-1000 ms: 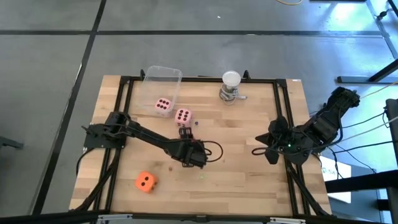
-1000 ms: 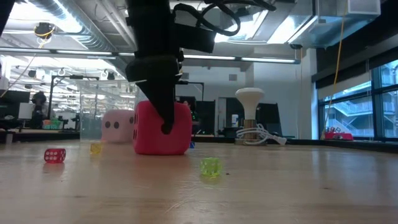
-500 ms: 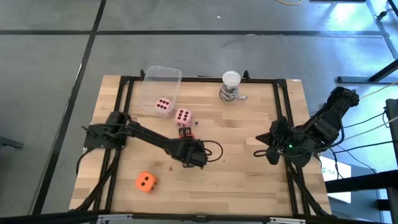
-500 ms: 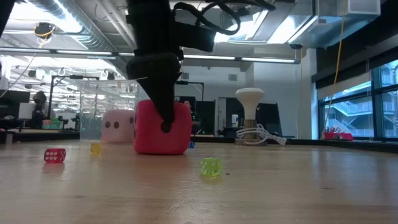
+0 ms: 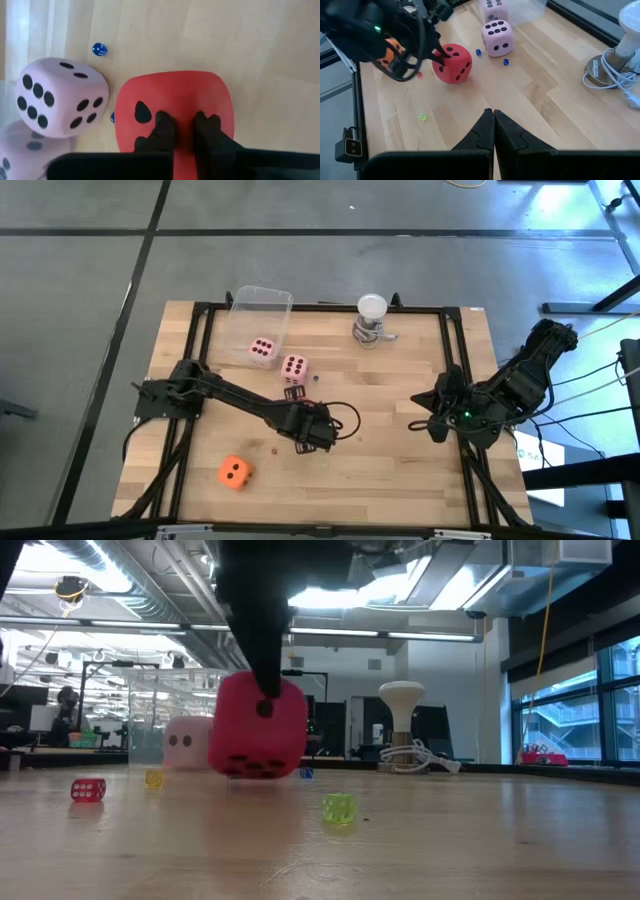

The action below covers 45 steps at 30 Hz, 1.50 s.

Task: Pick & Place Dice
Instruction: Put the large red dice into the transparent bin

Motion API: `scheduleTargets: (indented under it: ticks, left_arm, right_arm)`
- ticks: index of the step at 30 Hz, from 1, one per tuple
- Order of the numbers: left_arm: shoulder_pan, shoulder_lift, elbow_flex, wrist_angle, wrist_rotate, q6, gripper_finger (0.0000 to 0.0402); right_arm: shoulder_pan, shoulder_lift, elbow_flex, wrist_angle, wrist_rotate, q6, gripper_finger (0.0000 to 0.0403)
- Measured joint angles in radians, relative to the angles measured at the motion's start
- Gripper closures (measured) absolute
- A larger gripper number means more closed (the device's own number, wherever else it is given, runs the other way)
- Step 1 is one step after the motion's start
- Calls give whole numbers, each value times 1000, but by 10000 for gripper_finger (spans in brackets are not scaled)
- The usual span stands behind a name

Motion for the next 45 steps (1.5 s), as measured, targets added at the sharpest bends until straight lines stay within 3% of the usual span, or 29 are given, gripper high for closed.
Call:
scheduleTargets:
  ticks: [14, 22, 27, 34, 45]
  left_arm:
    - [-3, -5, 154, -126, -93, -29, 401]
    - [33, -7, 321, -383, -248, -169, 401]
    - [85, -75, 381, -390, -338, -193, 401]
    - [200, -247, 338, -389, -418, -198, 401]
    - [485, -499, 72, -391, -307, -116, 401]
  right_arm:
    - [0, 0, 0, 0, -1, -6, 403]
    - [0, 0, 0, 0, -4, -20, 403]
    - [0, 0, 0, 0, -4, -20, 403]
    - [4, 1, 0, 1, -12, -19, 403]
    - [5, 0, 0, 4, -30, -13, 403]
